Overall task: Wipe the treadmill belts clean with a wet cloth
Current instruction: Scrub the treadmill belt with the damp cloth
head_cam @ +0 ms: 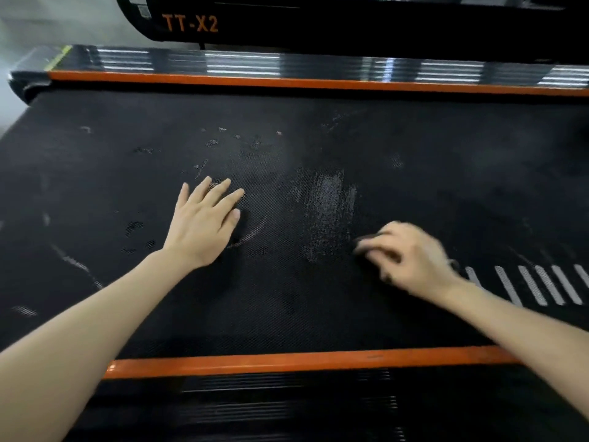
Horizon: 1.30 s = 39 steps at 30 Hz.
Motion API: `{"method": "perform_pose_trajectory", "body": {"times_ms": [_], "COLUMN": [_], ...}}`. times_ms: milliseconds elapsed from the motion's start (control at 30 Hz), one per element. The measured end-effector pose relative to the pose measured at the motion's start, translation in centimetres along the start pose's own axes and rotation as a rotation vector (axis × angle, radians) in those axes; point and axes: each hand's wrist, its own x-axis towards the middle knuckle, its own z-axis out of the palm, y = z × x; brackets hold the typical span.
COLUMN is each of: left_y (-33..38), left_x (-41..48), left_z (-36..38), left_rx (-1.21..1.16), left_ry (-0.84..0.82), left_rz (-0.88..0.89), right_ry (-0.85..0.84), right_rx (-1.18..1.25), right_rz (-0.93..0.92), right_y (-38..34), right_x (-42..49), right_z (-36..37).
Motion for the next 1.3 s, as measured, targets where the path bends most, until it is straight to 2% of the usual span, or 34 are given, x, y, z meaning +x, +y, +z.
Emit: {"method": "perform_pose_trajectory", "body": {"times_ms": [100, 167, 267, 367, 567, 700, 767, 833, 900, 967, 1000, 1067, 1200, 1267, 1300], "left_y": [0.4, 0.7, 0.7, 0.7, 0.7, 0.1, -0.8, -1.8, -2.5, -3.2, -3.5, -4.0, -4.7, -5.3, -5.8], "left_x": [-0.3, -0.5, -0.4, -0.4, -0.5, -1.3, -2.1, -2.9, -3.4, -3.7, -3.7, -3.2, -1.0, 0.1, 0.6], "left_z": [1.3, 2.0, 2.2, 2.0, 1.6, 1.0, 0.7, 0.2, -0.2, -0.3, -0.2, 0.1, -0.1, -0.2, -0.3], "left_rx": [-0.002, -0.007, -0.022, -0.011, -0.051, -0.112, -0.090, -0.051, -0.008, 0.039, 0.056, 0.065, 0.042, 0.048, 0.049], "left_ry": [-0.023, -0.029, -0.023, -0.012, -0.009, 0.089, 0.101, 0.093, 0.081, 0.061, 0.054, 0.060, 0.116, 0.117, 0.115], "left_rz": [0.007, 0.006, -0.009, -0.010, -0.031, -0.120, -0.171, -0.200, -0.205, -0.199, -0.200, -0.201, -0.186, -0.138, -0.115], "right_ry": [0.145, 0.175, 0.190, 0.150, -0.064, -0.212, -0.214, -0.095, 0.040, 0.102, 0.107, 0.070, -0.067, -0.139, -0.134], "right_rx": [-0.107, -0.171, -0.171, -0.063, 0.153, 0.315, 0.271, 0.168, 0.058, -0.012, -0.028, -0.027, 0.154, 0.196, 0.167], "right_rz": [0.412, 0.489, 0.477, 0.341, -0.217, -0.500, -0.530, -0.367, -0.068, 0.176, 0.211, 0.098, -0.414, -0.496, -0.476], "right_y": [3.8, 3.4, 3.0, 0.9, -10.3, -8.8, -6.0, -3.4, -1.6, -2.0, -3.2, -7.7, -15.1, -13.9, -12.6], "right_x": [0.0, 0.4, 0.6, 1.7, 4.7, 1.4, 1.4, 4.5, 9.7, 13.9, 14.9, 14.4, 7.0, 5.9, 6.4], "right_z": [-0.6, 0.4, 0.8, 1.0, 6.1, 4.4, 3.3, 3.3, 4.1, 5.5, 6.4, 8.2, 9.4, 8.6, 8.3]}}
